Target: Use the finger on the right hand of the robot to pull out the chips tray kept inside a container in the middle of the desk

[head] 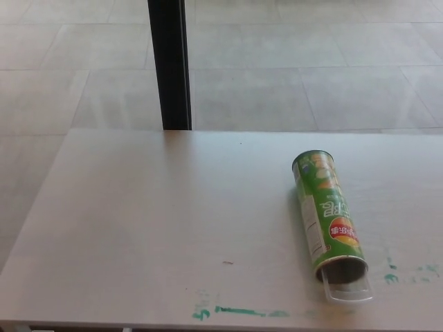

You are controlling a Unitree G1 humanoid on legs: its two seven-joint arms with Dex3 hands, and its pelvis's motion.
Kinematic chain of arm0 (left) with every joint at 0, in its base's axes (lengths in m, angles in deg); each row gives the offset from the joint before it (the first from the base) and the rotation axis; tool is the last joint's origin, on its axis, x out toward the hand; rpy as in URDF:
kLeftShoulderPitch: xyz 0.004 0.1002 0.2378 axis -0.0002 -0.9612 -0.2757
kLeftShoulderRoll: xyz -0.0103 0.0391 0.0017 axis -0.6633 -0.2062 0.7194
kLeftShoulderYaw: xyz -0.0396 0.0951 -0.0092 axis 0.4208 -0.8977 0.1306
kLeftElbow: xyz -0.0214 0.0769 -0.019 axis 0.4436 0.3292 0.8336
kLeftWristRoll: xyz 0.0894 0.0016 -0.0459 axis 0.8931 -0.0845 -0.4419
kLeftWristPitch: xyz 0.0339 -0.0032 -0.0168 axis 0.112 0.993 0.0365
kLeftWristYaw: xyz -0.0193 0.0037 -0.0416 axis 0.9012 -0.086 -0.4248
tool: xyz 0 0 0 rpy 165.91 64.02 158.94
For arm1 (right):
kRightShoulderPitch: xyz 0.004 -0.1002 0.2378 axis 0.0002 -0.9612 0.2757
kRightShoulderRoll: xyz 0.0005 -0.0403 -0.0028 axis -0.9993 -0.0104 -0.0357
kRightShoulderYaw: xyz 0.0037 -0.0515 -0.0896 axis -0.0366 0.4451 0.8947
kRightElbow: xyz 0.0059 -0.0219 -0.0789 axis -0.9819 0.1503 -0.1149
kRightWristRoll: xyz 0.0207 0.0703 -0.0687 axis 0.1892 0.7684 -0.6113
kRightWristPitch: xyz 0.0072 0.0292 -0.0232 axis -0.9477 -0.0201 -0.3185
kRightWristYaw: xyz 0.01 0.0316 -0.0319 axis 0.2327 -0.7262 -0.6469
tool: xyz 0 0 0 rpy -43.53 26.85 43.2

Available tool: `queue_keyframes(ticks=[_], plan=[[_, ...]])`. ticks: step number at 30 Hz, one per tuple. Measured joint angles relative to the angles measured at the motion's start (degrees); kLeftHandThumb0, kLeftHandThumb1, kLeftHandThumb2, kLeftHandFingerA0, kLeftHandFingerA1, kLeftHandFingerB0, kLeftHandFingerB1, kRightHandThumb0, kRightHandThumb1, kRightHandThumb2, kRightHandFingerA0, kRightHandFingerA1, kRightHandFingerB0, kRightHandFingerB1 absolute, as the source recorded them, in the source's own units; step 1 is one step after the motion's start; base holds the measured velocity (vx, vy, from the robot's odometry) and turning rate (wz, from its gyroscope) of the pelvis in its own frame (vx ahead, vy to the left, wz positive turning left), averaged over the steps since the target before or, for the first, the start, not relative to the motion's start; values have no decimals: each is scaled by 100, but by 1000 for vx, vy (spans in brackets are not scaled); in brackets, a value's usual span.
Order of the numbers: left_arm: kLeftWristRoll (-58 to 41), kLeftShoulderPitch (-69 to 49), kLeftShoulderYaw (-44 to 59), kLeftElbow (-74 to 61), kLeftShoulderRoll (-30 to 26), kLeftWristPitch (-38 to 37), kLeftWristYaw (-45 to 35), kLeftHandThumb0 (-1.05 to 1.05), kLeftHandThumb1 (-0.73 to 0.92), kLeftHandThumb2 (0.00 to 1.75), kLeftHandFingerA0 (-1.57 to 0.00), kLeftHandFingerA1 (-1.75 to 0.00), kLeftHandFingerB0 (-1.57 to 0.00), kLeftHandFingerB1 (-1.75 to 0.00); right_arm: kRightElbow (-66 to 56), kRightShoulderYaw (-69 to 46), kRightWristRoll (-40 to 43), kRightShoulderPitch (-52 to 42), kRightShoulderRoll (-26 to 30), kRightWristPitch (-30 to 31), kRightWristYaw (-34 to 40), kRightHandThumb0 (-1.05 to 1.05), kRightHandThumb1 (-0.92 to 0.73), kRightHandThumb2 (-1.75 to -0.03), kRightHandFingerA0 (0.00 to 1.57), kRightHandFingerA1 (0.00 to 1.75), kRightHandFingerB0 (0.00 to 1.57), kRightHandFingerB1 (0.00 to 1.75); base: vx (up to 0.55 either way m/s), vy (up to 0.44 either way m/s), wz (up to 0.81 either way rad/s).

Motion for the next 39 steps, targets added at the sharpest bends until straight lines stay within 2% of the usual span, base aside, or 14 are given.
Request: queue_keyframes(ticks=[2, 3, 4, 11, 13, 22, 24, 25, 26, 32, 36, 37, 38, 39], plan=[[0, -66, -71, -62, -6, 7, -4, -47, 67, 59, -43, -52, -48, -47, 32, 92, 23, -3, 4, 7, -19, -59, -74, -62, 41, 60, 33, 42, 0, 0, 0], [-5, -89, -91, -85, -6, 7, -8, -49, 50, 91, -36, -60, -40, -58, 40, 151, 23, -13, 5, 7, -22, -59, -73, -62, 41, 61, 32, 42, 0, 0, 0], [-16, -102, -98, -106, -5, 7, -12, -46, 66, 59, -43, -51, -51, -48, 43, 196, 24, -21, 6, 7, -26, -59, -73, -61, 45, 62, 35, 43, 0, 0, 0], [-124, -165, -189, -204, -11, 7, -60, -47, 68, 59, -49, -55, -50, -48, 96, 359, 66, -34, 13, 6, -62, -58, -72, -61, 49, 65, 40, 42, 0, 0, 0], [-140, -182, -201, -220, -11, 7, -72, -46, 69, 60, -49, -55, -47, -46, 96, 361, 91, -32, 13, 7, -70, -58, -73, -62, 42, 64, 33, 43, 0, 0, 0], [-206, -198, -239, -262, -57, 6, -108, -45, 69, 59, -53, -56, -51, -48, 88, 382, 257, -14, 13, 11, -266, -58, -72, -61, 46, 65, 31, 40, 0, 0, 0], [-203, -219, -267, -220, -59, 2, -120, -47, 69, 59, -54, -57, -52, -48, 88, 415, 269, -24, 15, 6, -298, -59, -73, -62, 46, 59, 30, 38, 0, 0, 0], [-204, -236, -283, -212, -59, 2, -130, -45, 68, 59, -56, -57, -52, -48, 89, 449, 268, -29, 18, 6, -309, -61, -57, -91, 44, 65, 24, 49, 0, 0, 0], [-204, -241, -291, -213, -59, 3, -131, -45, 68, 59, -56, -56, -52, -48, 89, 468, 270, -31, 18, 6, -324, -58, -73, -62, 48, 62, 30, 37, 0, 0, 0], [-203, -291, -333, -316, -66, 6, -131, -44, 68, 58, -56, -57, -52, -48, 22, 617, 267, -80, 32, 10, -342, -56, -73, -62, 48, 60, 31, 38, 0, 0, 0], [-217, -287, -342, -317, -73, 6, -131, -44, 69, 60, -53, -55, -49, -47, 36, 628, 286, -77, 43, 11, -381, -58, -73, -62, 50, 68, 33, 39, 0, 0, 0], [-224, -287, -342, -320, -73, 6, -131, -44, 68, 59, -53, -54, -50, -46, 47, 628, 289, -75, 47, 10, -387, -66, -61, -94, 47, 68, 26, 50, 0, 0, 0], [-232, -292, -342, -330, -73, 8, -130, -44, 69, 59, -52, -53, -50, -46, 64, 652, 284, -77, 55, 10, -387, -57, -74, -62, 50, 61, 31, 36, 0, 0, 0], [-241, -298, -342, -336, -75, 10, -129, -45, 69, 60, -52, -54, -50, -47, 73, 681, 280, -82, 60, 10, -386, -57, -74, -62, 51, 61, 31, 36, 0, 0, 0]])
